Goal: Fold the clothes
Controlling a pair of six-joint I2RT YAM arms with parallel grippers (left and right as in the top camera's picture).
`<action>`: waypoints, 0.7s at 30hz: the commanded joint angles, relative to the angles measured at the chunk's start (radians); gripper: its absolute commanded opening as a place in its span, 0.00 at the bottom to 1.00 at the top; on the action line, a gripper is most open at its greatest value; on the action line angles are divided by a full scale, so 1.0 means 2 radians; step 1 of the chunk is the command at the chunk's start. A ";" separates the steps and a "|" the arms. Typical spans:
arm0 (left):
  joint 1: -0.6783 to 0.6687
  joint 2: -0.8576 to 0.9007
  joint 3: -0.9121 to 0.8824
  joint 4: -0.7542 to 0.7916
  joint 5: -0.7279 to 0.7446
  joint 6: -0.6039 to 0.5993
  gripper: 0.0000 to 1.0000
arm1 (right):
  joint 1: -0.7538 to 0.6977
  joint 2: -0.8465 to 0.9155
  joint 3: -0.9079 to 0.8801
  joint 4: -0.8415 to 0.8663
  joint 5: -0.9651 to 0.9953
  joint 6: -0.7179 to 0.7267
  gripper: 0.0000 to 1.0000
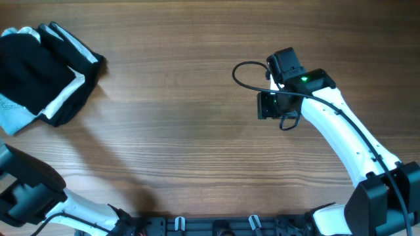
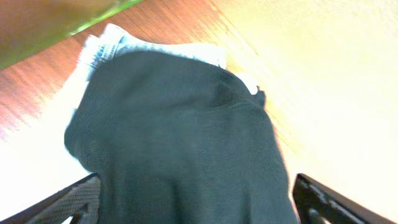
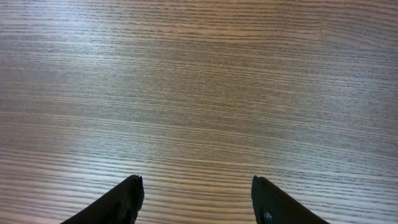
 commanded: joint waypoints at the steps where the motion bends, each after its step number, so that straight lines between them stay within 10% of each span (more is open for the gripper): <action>1: 0.009 -0.010 0.008 -0.003 -0.046 -0.001 1.00 | -0.002 -0.013 0.008 -0.002 0.007 0.005 0.61; 7: -0.023 -0.079 0.008 -0.012 -0.075 0.002 1.00 | -0.002 -0.013 0.008 0.016 -0.003 0.019 0.66; 13: -0.165 -0.093 0.008 -0.066 -0.075 0.044 1.00 | -0.007 -0.013 0.008 0.093 -0.053 0.013 1.00; 21: -0.333 -0.093 0.008 -0.260 -0.085 0.044 1.00 | -0.119 -0.013 0.068 0.108 -0.093 -0.090 1.00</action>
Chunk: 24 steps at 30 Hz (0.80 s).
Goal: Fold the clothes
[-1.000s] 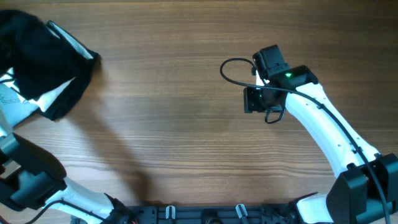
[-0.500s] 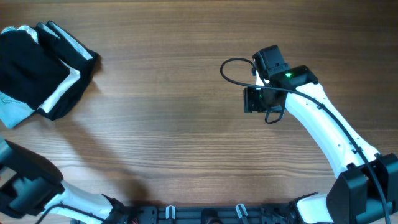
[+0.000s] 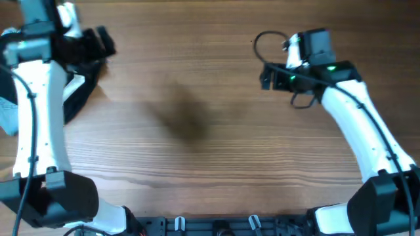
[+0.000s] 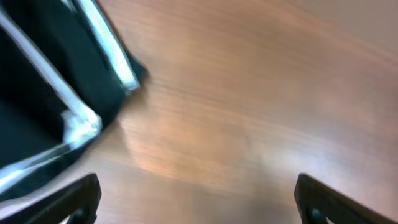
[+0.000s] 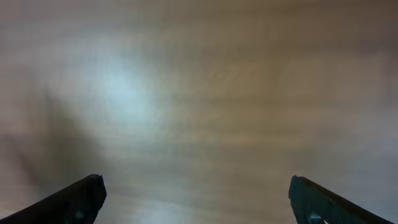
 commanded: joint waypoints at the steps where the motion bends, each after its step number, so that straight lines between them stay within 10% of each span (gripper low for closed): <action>1: -0.051 -0.002 0.002 -0.071 -0.018 0.011 1.00 | -0.040 -0.013 0.035 -0.010 -0.022 -0.079 1.00; 12: -0.064 -0.013 -0.004 -0.256 -0.036 -0.006 1.00 | -0.068 -0.058 0.036 -0.086 -0.022 -0.102 1.00; 24: -0.064 -0.452 -0.322 -0.040 -0.028 -0.021 1.00 | -0.068 -0.412 -0.170 -0.002 0.005 -0.103 1.00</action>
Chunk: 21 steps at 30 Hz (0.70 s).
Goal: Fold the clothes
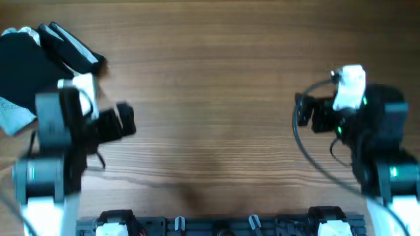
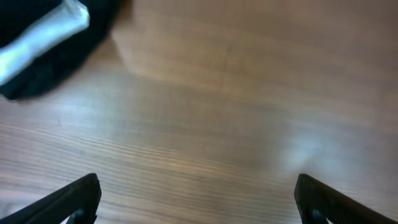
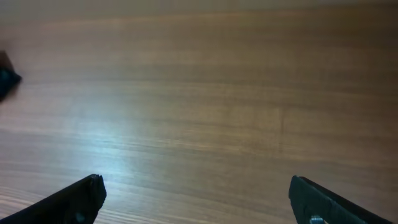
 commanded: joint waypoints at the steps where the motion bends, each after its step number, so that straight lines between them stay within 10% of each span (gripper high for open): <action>1: 0.002 -0.135 -0.081 0.007 0.006 -0.013 1.00 | -0.002 -0.075 -0.027 -0.010 0.014 -0.006 1.00; 21: 0.002 -0.259 -0.084 -0.064 0.006 -0.013 1.00 | -0.004 -0.105 -0.048 -0.003 0.025 -0.034 1.00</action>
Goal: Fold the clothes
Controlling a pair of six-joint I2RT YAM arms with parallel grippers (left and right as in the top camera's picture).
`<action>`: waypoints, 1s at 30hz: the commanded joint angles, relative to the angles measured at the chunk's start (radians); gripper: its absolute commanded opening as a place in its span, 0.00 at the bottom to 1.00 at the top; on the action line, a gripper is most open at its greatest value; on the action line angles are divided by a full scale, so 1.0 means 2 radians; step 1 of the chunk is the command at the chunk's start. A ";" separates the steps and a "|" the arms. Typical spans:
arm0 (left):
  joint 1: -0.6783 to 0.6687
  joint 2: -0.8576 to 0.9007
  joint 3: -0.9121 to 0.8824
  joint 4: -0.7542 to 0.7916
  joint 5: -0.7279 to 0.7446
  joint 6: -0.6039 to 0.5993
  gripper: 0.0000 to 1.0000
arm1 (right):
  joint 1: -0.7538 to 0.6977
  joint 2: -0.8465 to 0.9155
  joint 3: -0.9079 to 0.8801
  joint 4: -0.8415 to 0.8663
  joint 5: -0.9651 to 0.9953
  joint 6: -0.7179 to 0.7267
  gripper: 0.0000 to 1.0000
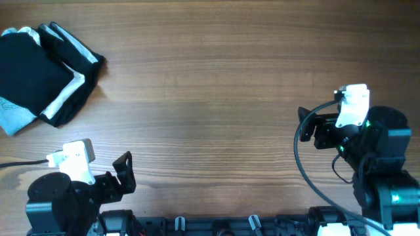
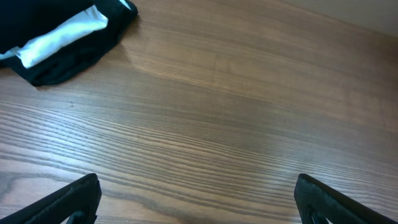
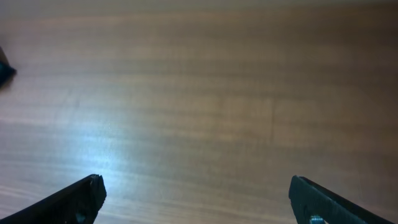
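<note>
A folded black garment with white stripes (image 1: 47, 65) lies at the table's far left corner on top of a light blue-white cloth (image 1: 12, 118); its edge also shows in the left wrist view as the black garment (image 2: 59, 40). My left gripper (image 2: 198, 202) is open over bare wood near the front left, well away from the pile. My right gripper (image 3: 198, 199) is open over bare wood at the front right, holding nothing.
The wooden table (image 1: 210, 98) fills all views. The left arm's base (image 1: 72, 196) and the right arm's base (image 1: 367, 157) stand at the front edge, with a black cable (image 1: 302, 141) looping by the right one.
The left arm has drawn back further toward the front edge, leaving the folded pile fully uncovered. The right arm has hardly moved. Both grippers remain open.
The left gripper was right over the black garment at the far left, the right gripper half open over mid-table. Then the left stood beside the pile and the right was wide open. After that both arms were back near the front edge, where they are now.
</note>
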 commanded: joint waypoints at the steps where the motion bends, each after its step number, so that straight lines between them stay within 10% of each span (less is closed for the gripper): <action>1: 0.002 0.000 -0.003 0.000 0.005 -0.005 1.00 | -0.003 -0.073 -0.048 0.051 0.010 -0.028 1.00; 15: 0.002 0.000 -0.003 0.000 0.005 -0.005 1.00 | -0.004 -0.369 -0.454 0.509 0.028 -0.023 1.00; 30: 0.002 0.000 -0.003 0.000 0.005 -0.005 1.00 | -0.004 -0.369 -0.473 0.411 0.037 -0.019 1.00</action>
